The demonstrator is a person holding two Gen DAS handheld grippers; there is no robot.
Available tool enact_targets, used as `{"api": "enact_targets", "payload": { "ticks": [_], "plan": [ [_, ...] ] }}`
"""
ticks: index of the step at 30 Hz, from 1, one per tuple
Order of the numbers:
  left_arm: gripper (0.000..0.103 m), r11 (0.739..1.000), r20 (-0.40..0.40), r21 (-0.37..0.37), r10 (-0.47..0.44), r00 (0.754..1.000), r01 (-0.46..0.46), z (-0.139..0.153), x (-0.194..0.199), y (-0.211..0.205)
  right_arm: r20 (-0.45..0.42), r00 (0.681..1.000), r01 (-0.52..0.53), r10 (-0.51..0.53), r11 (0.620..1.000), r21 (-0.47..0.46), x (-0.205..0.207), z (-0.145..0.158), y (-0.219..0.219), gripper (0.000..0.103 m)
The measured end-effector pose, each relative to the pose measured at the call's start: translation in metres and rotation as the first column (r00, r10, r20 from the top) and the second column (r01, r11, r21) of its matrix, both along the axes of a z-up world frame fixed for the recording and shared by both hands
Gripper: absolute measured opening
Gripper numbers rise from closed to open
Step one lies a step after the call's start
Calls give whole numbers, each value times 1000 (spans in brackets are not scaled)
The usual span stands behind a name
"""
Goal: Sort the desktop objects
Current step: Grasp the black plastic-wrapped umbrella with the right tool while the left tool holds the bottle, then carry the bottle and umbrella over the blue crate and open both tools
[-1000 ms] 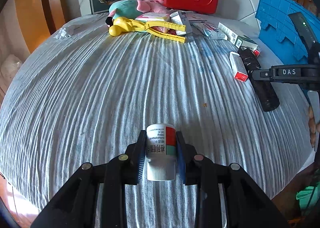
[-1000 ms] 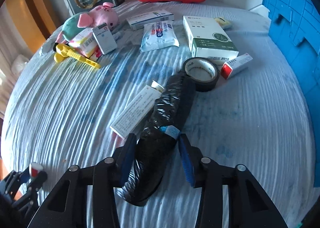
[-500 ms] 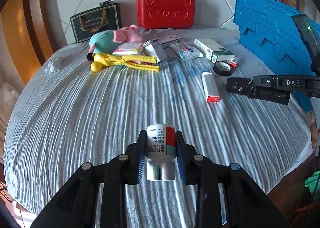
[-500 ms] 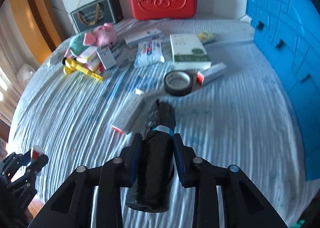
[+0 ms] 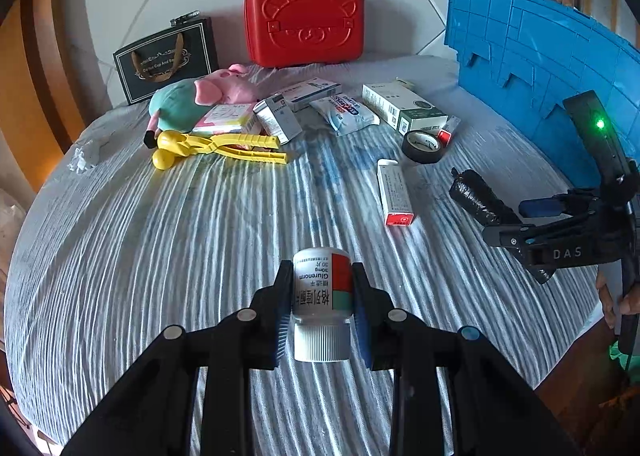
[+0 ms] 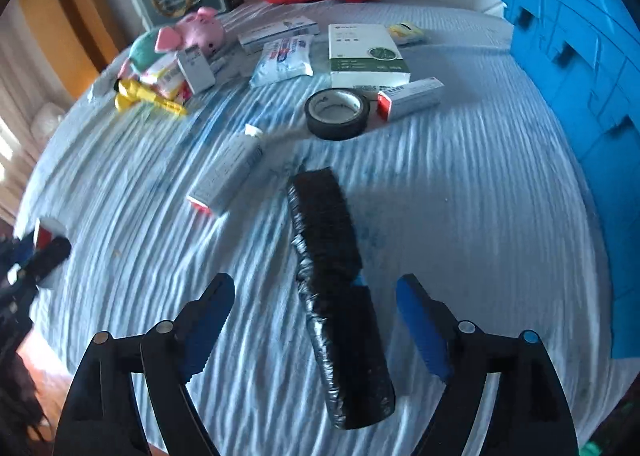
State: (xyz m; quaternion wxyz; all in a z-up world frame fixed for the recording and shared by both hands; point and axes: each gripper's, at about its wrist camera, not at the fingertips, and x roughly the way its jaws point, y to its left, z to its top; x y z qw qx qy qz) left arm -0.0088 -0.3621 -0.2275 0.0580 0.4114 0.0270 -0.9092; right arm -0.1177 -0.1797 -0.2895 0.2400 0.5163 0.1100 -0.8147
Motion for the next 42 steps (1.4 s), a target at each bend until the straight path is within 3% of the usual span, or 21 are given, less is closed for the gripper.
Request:
{"api": "enact_targets", "payload": {
  "ticks": [3,7,8,11,15,21,25,31,36,39,42],
  "plan": [
    [27,1000,7,-4,-8,1000,8,-1,0,1,6,1000,-12,12,999,47,-6,-10,-5,55],
    [27,999,13,-14,-29,999,29,0,-3,4,12,1000,1,-2,996,84,-13,-21,-4,48],
    [27,999,12,-17,-36,999,36,2,-5,4,4,1000,-7,7,996,93,-12,-20,-6,36],
    [27,997,-7,-43,-63,998,63,11,-10,9,-11,1000,-18,19,997,77,-6,-11,-8,34],
    [27,993,-38,-62,-107,994,104,32,-22,16,-124,992,-3,10,998,56,8,29,-4,34],
    [27,976,-142,-85,-209,968,199,95,-52,38,-292,953,67,-76,997,-40,20,128,22,34],
    [27,953,-232,-136,-295,927,270,149,-79,69,-394,903,137,-172,984,-118,28,195,48,34],
    [27,917,-356,-206,-396,847,342,223,-118,143,-559,779,204,-285,958,-204,55,290,108,35],
    [27,892,-433,-244,-451,780,380,274,-152,232,-645,669,257,-369,929,-266,61,351,181,35],
    [27,890,-444,-235,-457,771,392,295,-179,283,-655,644,278,-396,918,-282,53,377,233,35],
    [27,888,-443,-250,-460,770,386,314,-214,341,-642,655,296,-398,917,-267,24,389,278,35]
  ]
}}
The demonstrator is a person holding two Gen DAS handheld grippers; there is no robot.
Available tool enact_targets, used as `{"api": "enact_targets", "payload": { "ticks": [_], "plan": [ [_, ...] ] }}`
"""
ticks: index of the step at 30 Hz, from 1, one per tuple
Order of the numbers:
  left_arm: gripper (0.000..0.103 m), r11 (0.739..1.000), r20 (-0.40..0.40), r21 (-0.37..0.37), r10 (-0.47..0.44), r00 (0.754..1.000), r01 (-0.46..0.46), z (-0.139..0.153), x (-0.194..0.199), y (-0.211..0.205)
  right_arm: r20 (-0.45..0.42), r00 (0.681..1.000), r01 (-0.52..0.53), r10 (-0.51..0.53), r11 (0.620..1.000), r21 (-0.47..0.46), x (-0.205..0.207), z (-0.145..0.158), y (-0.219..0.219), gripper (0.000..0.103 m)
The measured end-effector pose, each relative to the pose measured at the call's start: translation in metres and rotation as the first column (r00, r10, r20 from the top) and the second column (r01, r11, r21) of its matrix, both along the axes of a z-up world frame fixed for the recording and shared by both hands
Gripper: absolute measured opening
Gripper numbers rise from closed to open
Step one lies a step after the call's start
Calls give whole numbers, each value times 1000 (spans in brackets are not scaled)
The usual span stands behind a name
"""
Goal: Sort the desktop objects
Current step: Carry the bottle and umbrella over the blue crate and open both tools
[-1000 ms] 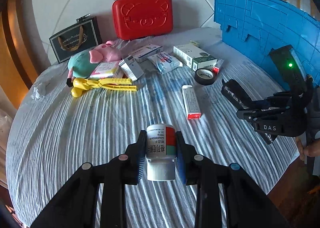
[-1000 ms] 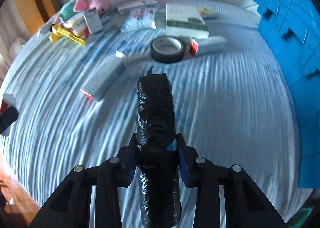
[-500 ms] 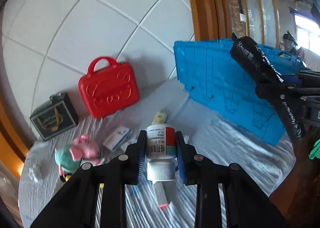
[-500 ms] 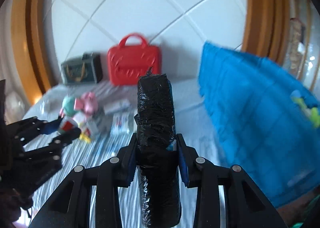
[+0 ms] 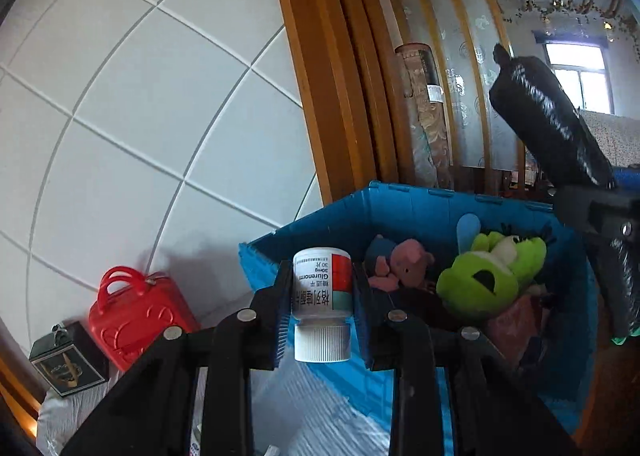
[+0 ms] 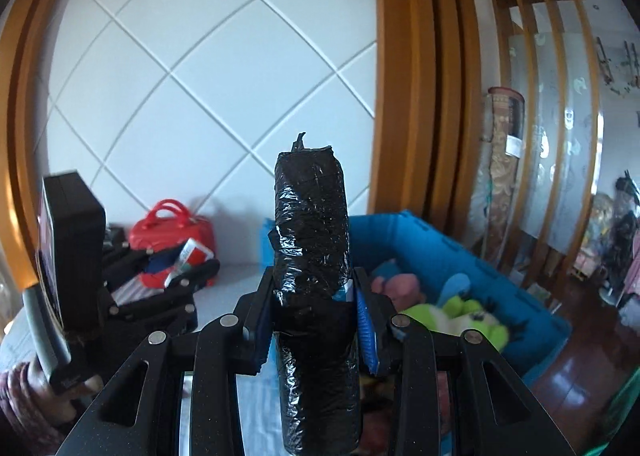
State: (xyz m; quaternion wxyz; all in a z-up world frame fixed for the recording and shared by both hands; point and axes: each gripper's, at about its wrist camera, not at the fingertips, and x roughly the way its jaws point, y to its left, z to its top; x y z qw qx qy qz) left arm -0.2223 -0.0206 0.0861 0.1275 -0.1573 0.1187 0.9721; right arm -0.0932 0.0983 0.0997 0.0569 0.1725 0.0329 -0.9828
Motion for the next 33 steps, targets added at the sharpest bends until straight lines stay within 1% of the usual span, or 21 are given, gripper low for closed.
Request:
{"api": "enact_targets", "payload": {
  "ticks": [3,4,6,8,10,11,12,13,14,15,16,17,19,21,25,28,31,33],
  "plan": [
    [27,1000,4,-26,5,1000,-4,9,-30,47,39,999,22,-22,1000,-4,-38,3,43,35],
    [27,1000,16,-26,2,1000,-1,11,-41,57,53,998,32,-31,999,-12,-50,2,57,35],
    [27,1000,45,-22,-2,999,3,12,-58,75,89,995,45,-41,998,-37,-75,-4,80,35],
    [27,1000,98,-28,-1,995,4,10,-81,92,115,992,60,-54,997,-45,-97,-7,100,35],
    [27,999,137,-52,3,991,4,6,-97,106,156,985,82,-69,994,-73,-119,-13,117,36],
    [28,998,137,-64,21,990,-13,7,-103,111,170,982,95,-79,992,-87,-124,-15,123,38],
    [36,997,134,-72,29,991,-19,7,-106,113,180,979,113,-95,989,-93,-129,-15,131,45],
    [55,997,135,-77,31,990,-20,9,-109,117,172,979,131,-113,986,-99,-131,-14,137,54],
    [67,997,130,-78,40,991,-30,10,-113,120,161,979,143,-125,984,-108,-132,-13,140,76],
    [89,995,105,-77,63,992,-55,13,-112,120,140,982,145,-128,982,-120,-130,-11,143,85],
    [98,994,78,-76,80,994,-74,17,-110,121,122,984,147,-133,982,-116,-128,-8,144,85],
    [100,994,54,-75,89,995,-85,20,-108,122,109,984,152,-142,983,-99,-127,-6,142,85],
    [102,994,39,-77,79,996,-76,26,-106,125,92,985,156,-148,984,-88,-125,-1,142,85],
    [102,995,36,-71,72,997,-69,30,-103,124,75,987,150,-142,983,-109,-119,2,142,85],
    [102,995,43,-60,79,996,-76,31,-99,119,39,987,157,-153,981,-117,-112,9,145,85],
    [102,994,28,-68,92,995,-90,30,-92,116,19,989,146,-145,983,-114,-103,13,140,85],
    [102,994,29,-36,102,994,-101,26,-78,107,-3,989,149,-150,983,-106,-92,15,133,90],
    [102,992,23,-26,124,992,-123,20,-68,102,-14,991,127,-130,985,-118,-84,15,130,93]
  ]
}}
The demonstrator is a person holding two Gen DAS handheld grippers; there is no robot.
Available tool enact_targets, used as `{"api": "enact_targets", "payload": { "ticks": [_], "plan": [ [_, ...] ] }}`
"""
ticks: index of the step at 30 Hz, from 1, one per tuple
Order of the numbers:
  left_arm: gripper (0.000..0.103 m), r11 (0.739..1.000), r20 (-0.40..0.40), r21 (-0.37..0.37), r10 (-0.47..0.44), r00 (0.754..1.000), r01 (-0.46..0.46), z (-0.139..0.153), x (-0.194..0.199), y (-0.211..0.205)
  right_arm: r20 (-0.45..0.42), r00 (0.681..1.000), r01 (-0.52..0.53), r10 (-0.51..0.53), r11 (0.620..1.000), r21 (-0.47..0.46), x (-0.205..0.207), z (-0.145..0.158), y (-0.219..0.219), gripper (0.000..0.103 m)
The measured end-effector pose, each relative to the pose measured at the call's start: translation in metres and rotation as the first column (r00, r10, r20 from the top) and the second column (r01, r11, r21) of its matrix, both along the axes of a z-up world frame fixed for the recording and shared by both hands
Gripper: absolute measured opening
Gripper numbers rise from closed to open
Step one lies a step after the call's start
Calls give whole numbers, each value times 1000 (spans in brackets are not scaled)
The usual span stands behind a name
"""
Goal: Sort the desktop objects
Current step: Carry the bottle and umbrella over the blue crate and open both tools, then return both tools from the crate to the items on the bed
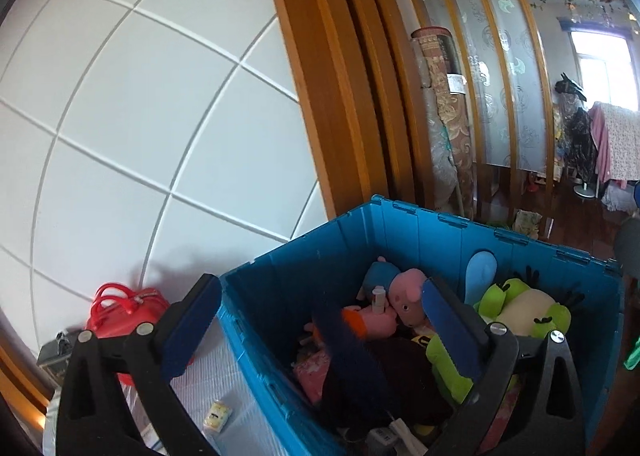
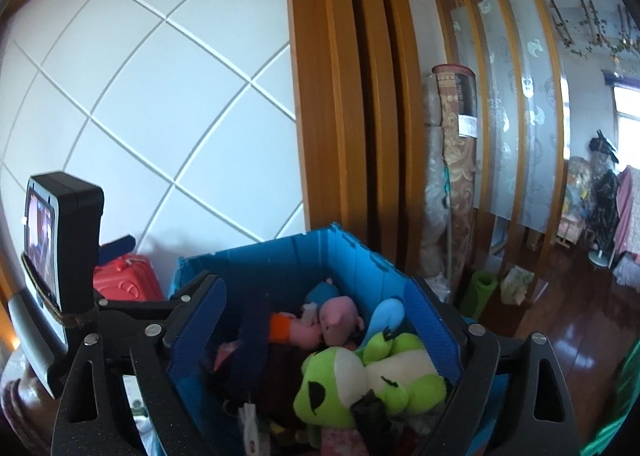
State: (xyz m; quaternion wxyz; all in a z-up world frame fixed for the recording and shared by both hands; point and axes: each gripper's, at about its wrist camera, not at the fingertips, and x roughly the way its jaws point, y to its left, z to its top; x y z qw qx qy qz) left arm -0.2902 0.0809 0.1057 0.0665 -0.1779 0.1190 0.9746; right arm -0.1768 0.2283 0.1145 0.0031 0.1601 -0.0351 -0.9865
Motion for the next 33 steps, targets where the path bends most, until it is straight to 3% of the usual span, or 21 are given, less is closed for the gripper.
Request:
{"api": "enact_targets", "payload": {
  "ticks": [6,11,22,33],
  "plan": [
    [102,995,-29,42,90,996,-89,-25,48,-33,-28,996,-87,86,995,-48,29,-7,-17,95],
    [102,982,-33,80,174,984,-171,-49,86,-87,-14,982,-189,188,980,-59,43,-14,-60,97],
    [102,918,19,62,392,920,-392,-97,138,-269,38,904,-426,426,905,-15,31,-34,-232,97],
    [102,881,83,-9,473,877,-474,-155,154,-424,149,818,-555,555,831,-47,6,-100,-401,97]
  ]
}}
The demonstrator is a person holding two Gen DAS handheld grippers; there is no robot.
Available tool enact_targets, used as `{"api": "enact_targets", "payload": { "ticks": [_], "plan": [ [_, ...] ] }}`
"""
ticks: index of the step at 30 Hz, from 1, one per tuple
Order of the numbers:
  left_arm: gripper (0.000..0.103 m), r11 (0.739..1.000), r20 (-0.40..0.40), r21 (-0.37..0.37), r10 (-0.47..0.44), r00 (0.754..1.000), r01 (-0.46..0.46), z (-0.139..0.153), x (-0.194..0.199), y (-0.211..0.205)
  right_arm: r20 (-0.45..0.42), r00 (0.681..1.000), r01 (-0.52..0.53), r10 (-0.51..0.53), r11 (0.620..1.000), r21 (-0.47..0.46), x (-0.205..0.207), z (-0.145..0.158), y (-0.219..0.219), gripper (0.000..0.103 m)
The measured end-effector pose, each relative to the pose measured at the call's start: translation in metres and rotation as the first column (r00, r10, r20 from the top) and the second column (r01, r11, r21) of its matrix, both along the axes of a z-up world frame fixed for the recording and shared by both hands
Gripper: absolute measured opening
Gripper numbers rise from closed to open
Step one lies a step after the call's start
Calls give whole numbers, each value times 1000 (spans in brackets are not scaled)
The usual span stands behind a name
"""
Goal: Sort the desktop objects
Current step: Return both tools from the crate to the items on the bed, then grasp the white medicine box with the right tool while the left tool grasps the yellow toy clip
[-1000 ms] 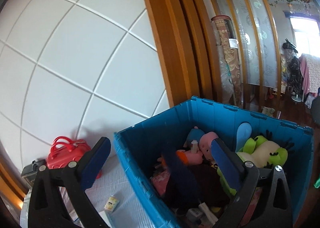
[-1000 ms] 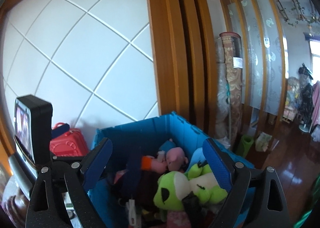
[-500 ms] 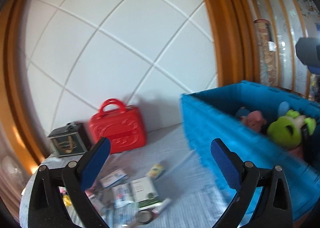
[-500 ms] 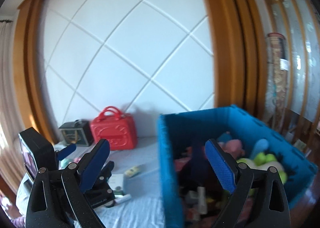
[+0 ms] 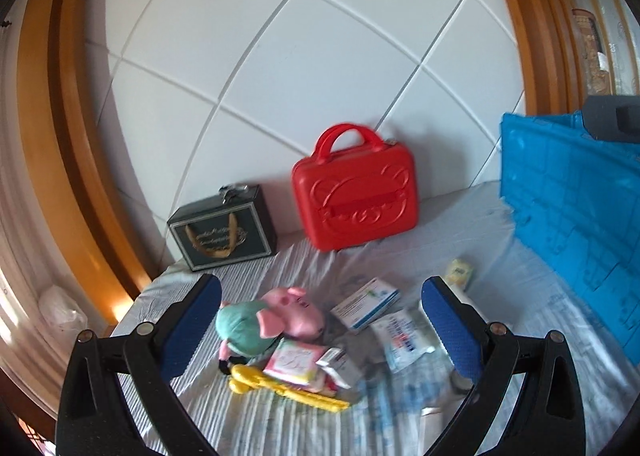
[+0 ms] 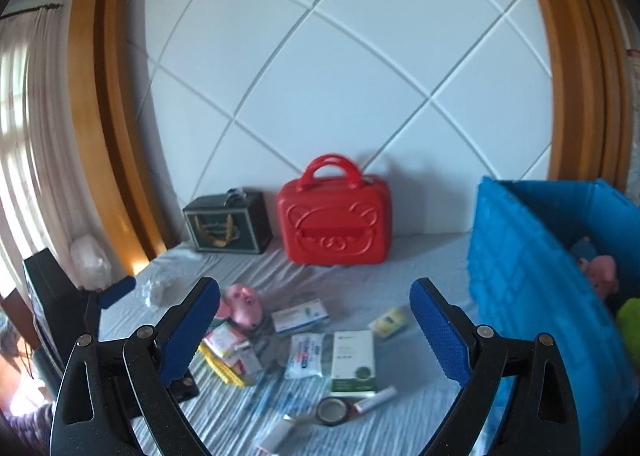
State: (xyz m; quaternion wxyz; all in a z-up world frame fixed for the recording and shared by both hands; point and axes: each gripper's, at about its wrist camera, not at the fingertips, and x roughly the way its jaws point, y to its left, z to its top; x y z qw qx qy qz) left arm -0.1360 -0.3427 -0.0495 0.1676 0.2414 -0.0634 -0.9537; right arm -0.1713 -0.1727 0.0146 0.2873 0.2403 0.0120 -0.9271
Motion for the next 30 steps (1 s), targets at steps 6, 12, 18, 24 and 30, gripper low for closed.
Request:
{"api": "enact_targets", "payload": {
  "ticks": [6,12,18,24,30],
  "plan": [
    [102,995,57,14,100,993,-101,-37,0,-52,70,990,-127,121,989,81,-29,-49,-57,97],
    [102,987,108,16,156,982,-159,-71,-3,-78,202,944,-296,261,940,171,-57,-125,-111,95],
    [102,969,197,73,218,956,-236,-112,-8,-103,343,845,-507,409,818,273,-73,-212,-177,77],
    [102,942,315,163,233,920,-294,-160,-15,-117,437,775,-609,456,723,326,-91,-281,-227,49],
    [102,928,392,224,192,900,-296,-192,-38,-117,466,749,-642,472,692,331,-102,-306,-242,30]
  ]
}}
